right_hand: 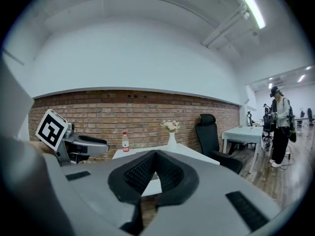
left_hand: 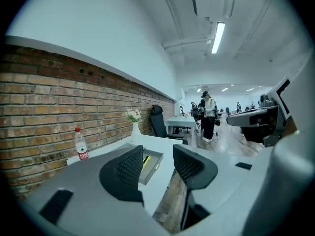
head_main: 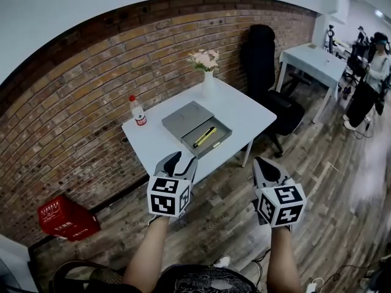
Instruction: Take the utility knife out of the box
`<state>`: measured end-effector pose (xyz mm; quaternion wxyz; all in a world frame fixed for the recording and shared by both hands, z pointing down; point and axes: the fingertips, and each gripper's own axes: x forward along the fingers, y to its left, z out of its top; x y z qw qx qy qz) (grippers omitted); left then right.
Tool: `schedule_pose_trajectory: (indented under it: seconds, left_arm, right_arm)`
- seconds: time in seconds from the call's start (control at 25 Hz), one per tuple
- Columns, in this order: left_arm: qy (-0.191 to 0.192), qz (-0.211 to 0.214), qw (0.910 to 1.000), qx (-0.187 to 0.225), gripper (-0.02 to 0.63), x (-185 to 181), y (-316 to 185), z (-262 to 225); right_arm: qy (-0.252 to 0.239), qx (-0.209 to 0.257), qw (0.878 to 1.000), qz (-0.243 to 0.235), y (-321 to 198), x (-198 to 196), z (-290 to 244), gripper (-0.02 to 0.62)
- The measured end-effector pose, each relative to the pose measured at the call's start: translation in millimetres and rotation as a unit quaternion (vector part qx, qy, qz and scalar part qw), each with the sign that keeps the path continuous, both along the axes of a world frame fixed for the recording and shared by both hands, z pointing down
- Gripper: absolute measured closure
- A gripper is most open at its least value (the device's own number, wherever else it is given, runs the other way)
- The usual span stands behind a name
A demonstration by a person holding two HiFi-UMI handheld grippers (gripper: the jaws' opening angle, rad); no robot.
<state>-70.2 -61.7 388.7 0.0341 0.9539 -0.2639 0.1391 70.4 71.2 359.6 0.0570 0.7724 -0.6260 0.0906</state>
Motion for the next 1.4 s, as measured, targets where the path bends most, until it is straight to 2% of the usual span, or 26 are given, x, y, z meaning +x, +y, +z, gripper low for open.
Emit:
schedule_pose_trajectory:
  seconds: [0.36,0.76,1.04,1.4]
  left_arm:
    - [-0.011,-0.05,0.9987,-0.005,0.408,18,-5,7]
    - [-0.015,-0.072,0.9973,0.004,0.408,36,-26,9]
    - [-0.006,-0.087,0.9962,-0.006,0.408,52,-72,20]
    - [-0.002,-0.105,0.9942,-0.025,0.408,90,-169,26]
  right_arm:
    - [-0.005,0.011,0.999,-0.039,-11,32,4,0.575]
    - [-0.013,0.01,0.998,-0.065,-38,54,13,0.575]
    - [-0.006,-0.004,0.997,-0.083,-88,71,24,0.575]
    - [-0.001,-0.022,0.994,-0.107,-196,109,21,0.575]
